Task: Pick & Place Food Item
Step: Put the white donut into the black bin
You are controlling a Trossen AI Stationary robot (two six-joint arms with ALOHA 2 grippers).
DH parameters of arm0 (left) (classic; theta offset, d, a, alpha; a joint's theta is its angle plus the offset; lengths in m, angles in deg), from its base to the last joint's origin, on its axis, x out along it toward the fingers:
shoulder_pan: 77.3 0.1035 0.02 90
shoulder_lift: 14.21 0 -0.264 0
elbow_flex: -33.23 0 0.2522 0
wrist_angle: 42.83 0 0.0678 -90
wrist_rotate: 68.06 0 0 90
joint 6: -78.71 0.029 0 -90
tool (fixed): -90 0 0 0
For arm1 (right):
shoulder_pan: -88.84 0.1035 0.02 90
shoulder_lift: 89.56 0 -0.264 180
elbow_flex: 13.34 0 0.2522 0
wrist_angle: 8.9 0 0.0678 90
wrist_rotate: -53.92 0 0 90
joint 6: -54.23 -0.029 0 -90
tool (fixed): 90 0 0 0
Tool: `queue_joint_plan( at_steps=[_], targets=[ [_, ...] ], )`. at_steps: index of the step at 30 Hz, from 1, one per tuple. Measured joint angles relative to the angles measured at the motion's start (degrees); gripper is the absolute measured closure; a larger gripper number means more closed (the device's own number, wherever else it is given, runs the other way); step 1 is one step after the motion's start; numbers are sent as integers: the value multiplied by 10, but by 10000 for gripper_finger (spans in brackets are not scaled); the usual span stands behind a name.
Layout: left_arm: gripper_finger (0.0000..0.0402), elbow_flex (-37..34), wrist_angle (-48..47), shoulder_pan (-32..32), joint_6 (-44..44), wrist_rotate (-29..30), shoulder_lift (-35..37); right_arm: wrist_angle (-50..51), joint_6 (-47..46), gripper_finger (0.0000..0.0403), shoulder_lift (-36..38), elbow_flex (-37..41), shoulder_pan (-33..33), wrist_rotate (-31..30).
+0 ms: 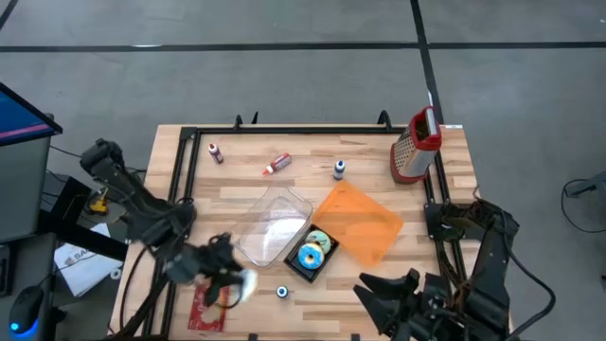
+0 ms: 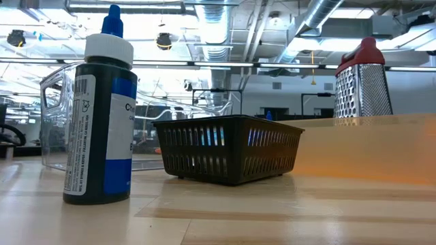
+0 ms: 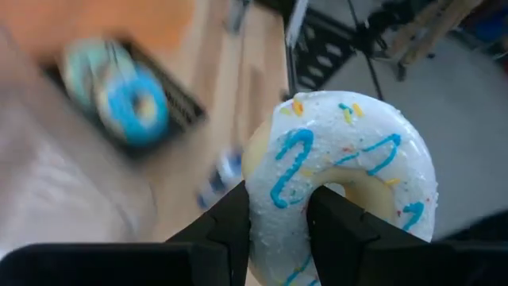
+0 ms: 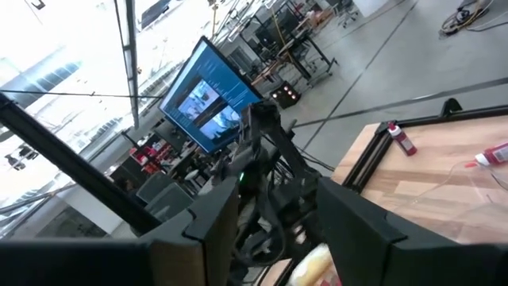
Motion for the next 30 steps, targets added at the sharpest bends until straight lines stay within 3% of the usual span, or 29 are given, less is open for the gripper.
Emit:
queue_joint_plan(
  at_steps=[6, 13, 24, 30],
  targets=[
    [301, 117, -7, 138, 191, -89, -104, 9, 2, 237, 0, 0, 20, 0],
    [301, 219, -39, 185, 275, -109, -248, 22, 2, 237, 0, 0, 45, 0],
    [301, 294, -47, 185, 498, -30, -395, 31, -13, 237, -7, 0, 63, 0],
    [301, 307, -49, 190, 625, 18, -419, 26, -20, 237, -7, 0, 66, 0]
  ],
)
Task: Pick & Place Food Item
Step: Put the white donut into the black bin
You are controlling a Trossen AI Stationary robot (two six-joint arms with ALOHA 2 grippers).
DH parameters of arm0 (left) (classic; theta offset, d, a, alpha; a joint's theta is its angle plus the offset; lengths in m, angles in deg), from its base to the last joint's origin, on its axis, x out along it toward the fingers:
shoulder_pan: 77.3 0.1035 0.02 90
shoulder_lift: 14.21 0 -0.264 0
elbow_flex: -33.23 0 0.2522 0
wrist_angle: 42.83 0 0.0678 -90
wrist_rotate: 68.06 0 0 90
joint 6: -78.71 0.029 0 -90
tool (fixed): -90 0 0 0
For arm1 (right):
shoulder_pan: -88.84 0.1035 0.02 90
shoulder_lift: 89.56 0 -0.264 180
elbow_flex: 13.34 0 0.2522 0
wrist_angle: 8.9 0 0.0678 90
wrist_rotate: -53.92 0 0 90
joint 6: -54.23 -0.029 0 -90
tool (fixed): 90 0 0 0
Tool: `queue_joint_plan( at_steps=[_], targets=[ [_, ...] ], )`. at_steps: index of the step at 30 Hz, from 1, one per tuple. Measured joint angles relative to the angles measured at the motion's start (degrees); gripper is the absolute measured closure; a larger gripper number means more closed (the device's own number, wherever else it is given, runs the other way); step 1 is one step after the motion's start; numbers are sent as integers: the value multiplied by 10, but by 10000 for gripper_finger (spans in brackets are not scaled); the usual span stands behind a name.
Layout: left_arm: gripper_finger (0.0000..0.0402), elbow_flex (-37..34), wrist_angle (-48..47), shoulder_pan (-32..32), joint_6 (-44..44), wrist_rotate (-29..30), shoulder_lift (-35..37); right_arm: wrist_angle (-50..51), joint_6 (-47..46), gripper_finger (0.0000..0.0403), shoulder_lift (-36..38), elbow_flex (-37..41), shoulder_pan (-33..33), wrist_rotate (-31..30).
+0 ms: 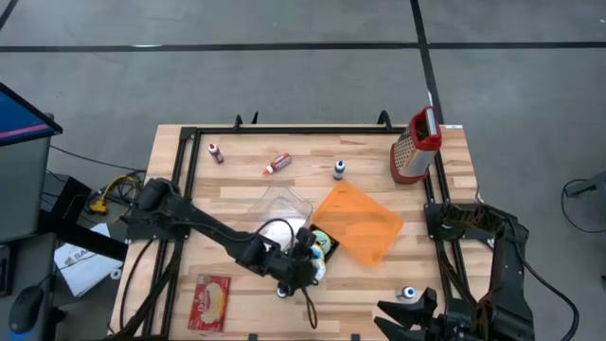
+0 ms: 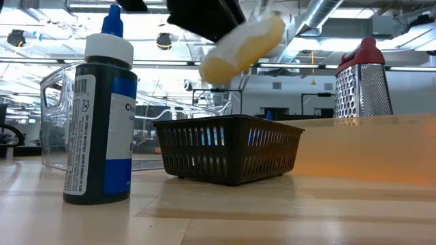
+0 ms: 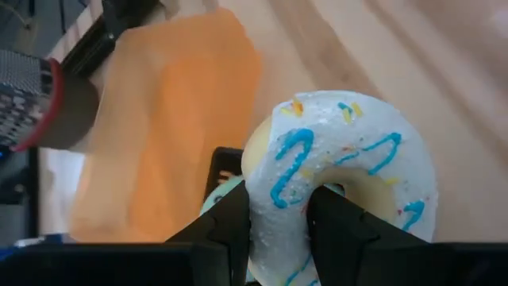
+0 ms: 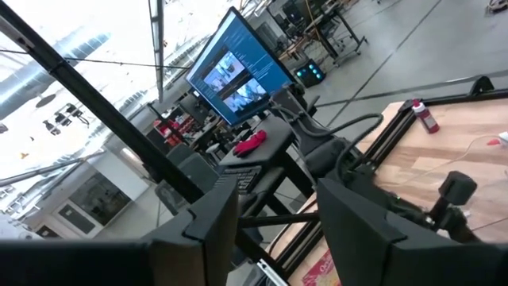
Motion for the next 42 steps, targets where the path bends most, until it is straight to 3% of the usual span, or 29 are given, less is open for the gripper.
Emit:
queue_joint_plan(
  at_steps=[7, 17, 42],
  targets=[
    [290, -2, -21, -2, 104, 35, -9, 0, 0, 237, 0, 0, -5, 0],
    [264, -3, -42, -3, 122, 30, -29, 1, 4, 237, 0, 0, -13, 0],
    [262, -3, -47, 5, 137, 22, -28, 1, 1, 237, 0, 0, -16, 0]
  ],
)
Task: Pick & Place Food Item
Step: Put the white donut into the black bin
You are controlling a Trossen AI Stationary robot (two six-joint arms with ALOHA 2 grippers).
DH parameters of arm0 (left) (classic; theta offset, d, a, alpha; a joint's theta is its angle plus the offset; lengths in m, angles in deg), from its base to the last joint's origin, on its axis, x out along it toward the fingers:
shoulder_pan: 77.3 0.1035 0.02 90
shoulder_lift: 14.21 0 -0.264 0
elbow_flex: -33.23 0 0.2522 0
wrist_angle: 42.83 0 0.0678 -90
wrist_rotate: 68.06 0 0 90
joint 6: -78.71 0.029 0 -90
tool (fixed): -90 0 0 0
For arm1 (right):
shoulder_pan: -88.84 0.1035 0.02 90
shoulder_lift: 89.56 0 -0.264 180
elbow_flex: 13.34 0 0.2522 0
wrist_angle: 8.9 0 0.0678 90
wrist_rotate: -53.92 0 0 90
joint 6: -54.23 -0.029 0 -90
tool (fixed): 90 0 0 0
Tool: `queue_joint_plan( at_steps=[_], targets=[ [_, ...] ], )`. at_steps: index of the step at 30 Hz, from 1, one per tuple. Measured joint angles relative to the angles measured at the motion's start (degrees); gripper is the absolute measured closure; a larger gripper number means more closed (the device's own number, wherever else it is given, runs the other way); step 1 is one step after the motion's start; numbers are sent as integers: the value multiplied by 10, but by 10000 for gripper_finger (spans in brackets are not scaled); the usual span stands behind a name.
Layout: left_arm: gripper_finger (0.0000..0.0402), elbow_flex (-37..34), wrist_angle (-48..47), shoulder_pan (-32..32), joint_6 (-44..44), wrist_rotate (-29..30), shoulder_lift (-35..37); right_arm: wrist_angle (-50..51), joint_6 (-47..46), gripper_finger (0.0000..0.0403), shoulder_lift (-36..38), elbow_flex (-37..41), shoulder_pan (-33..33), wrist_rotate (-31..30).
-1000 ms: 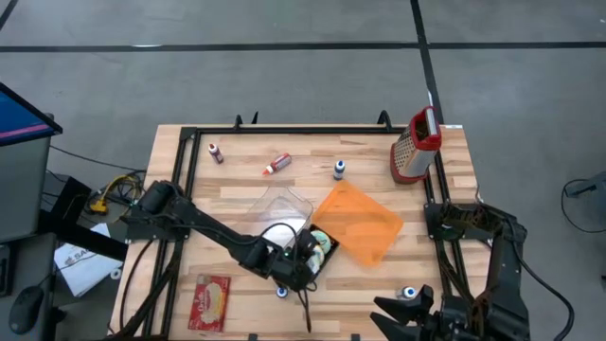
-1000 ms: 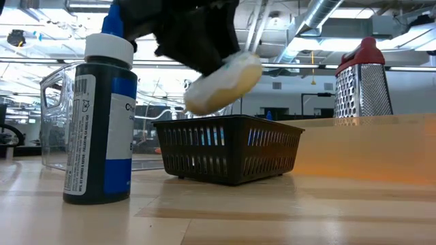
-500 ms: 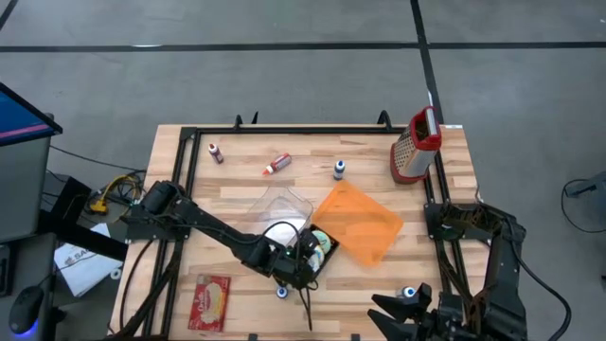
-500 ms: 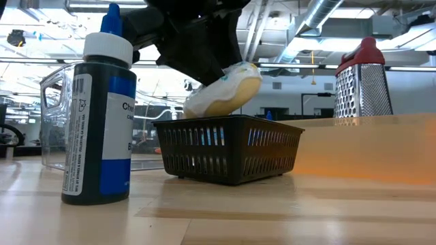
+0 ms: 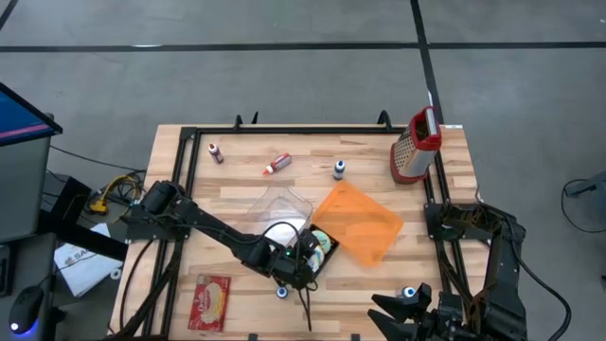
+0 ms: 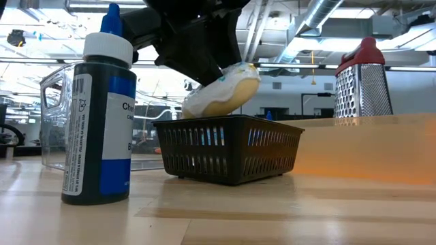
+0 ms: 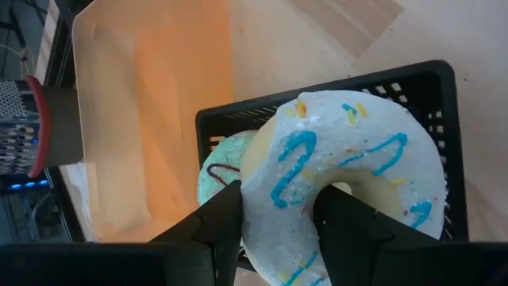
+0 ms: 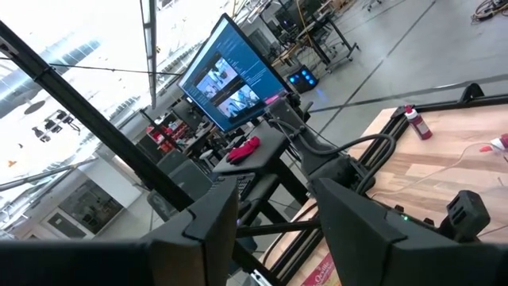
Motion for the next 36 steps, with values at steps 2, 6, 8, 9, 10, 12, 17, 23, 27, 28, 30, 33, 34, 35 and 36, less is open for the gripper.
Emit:
queue_joint_plan(
  at_steps=[2, 6, 8, 9, 10, 12, 17, 23, 27, 28, 30, 33, 34, 35, 36],
  targets=[
    [262, 0, 0, 2, 0, 0, 0, 0, -1, 237, 0, 0, 0, 0],
    [262, 0, 0, 2, 0, 0, 1, 0, -1, 237, 0, 0, 0, 0],
    [262, 0, -1, 2, 0, 0, 1, 0, 0, 237, 0, 0, 0, 0],
    [262, 0, -1, 3, 0, 0, 1, 0, 0, 237, 0, 0, 0, 0],
    [262, 0, -1, 4, 1, 0, 1, 0, -1, 237, 0, 0, 0, 0],
    [262, 0, -10, 4, 2, -4, 7, 0, -1, 237, 0, 0, 0, 0],
    [262, 0, -18, 12, 0, -31, 28, 1, 0, 237, 0, 0, 0, 0],
    [262, 1, -31, 13, -8, -64, 34, 2, 0, 237, 0, 0, 0, 0],
    [262, 1, -29, 15, -15, -74, 34, 1, 0, 237, -4, 0, 1, 0],
    [262, 1, -29, 18, -13, -75, 34, 1, 0, 237, -6, 0, 1, 0],
    [262, 1, -26, 24, -17, -84, 34, -3, -1, 237, -10, 0, 1, 0],
    [262, 1, -22, 33, -17, -83, 34, -16, -1, 237, -15, 0, -1, 0],
    [262, 0, -18, 37, -18, -84, 34, -15, -1, 237, -16, 0, -3, 0],
    [262, 1, -15, 40, -20, -88, 34, -15, -1, 237, -18, 0, -3, 0],
    [262, 1, -14, 41, -20, -96, 34, -14, -3, 237, -19, 0, -3, 0]
  ],
)
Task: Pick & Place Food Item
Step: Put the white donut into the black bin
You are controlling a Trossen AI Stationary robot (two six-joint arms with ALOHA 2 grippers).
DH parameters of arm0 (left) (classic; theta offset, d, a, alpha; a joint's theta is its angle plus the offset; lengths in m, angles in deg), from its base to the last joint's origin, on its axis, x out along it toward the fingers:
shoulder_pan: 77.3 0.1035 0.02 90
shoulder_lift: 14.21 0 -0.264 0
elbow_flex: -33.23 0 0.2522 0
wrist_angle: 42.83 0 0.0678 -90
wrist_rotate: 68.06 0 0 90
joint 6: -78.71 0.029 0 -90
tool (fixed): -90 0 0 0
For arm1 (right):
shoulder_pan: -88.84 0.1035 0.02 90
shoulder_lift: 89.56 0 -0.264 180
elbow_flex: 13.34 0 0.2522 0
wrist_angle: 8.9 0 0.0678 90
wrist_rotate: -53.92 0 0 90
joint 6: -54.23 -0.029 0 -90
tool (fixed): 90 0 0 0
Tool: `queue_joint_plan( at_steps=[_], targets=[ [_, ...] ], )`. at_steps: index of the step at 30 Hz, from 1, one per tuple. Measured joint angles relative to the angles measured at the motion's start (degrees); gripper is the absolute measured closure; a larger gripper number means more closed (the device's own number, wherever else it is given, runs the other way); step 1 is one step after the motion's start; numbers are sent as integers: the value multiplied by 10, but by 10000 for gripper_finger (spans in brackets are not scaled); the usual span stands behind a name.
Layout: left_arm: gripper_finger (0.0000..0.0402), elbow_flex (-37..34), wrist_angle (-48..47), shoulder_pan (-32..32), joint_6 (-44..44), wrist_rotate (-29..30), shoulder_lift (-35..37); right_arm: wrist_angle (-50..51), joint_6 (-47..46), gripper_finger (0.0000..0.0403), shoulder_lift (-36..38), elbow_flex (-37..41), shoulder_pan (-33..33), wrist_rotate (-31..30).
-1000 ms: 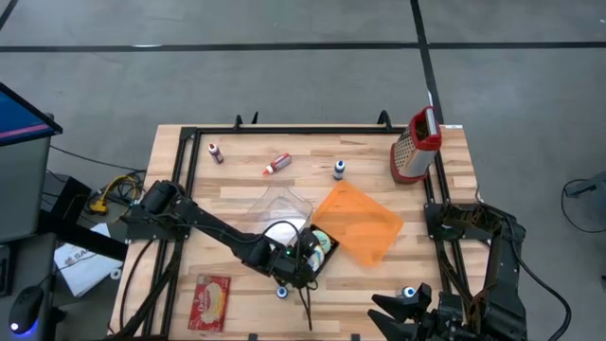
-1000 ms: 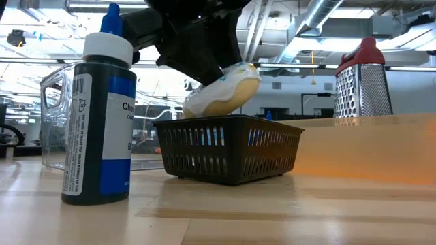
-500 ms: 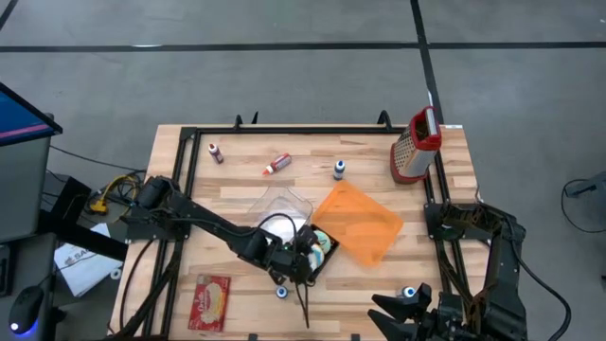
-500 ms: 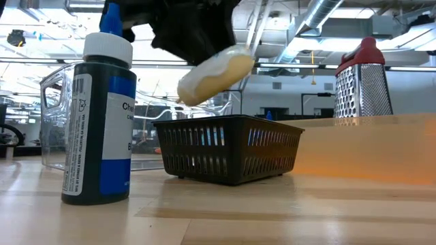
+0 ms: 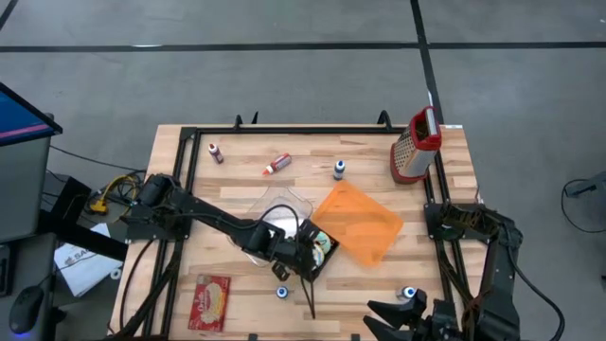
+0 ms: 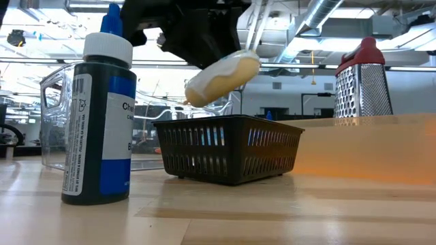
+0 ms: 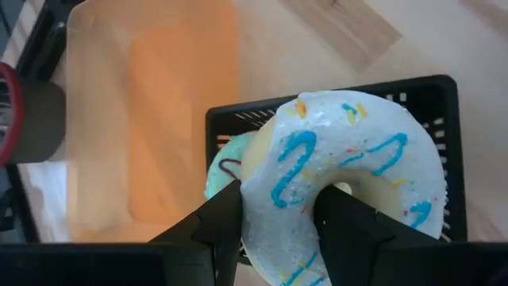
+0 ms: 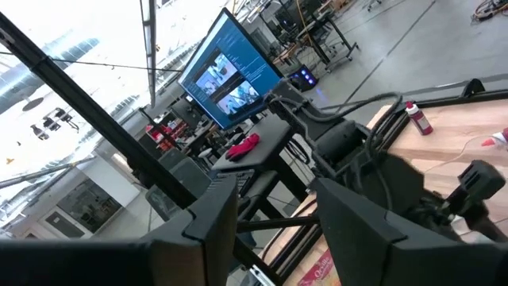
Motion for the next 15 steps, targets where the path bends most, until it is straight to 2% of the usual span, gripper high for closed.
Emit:
queue_joint_plan(
  at_steps=[8, 10, 13, 15],
  targets=[
    [262, -1, -3, 0, -21, -12, 0, -2, -2, 237, 1, 0, 0, 0],
    [262, -1, 7, 4, -37, -35, 0, -2, -3, 237, 1, 0, 0, 0],
    [262, -1, -6, 3, -18, -14, 0, -2, -3, 237, 1, 0, 0, 0],
    [262, -1, 2, 7, -30, -39, 0, -2, -3, 237, 1, 0, 0, 0]
  ],
)
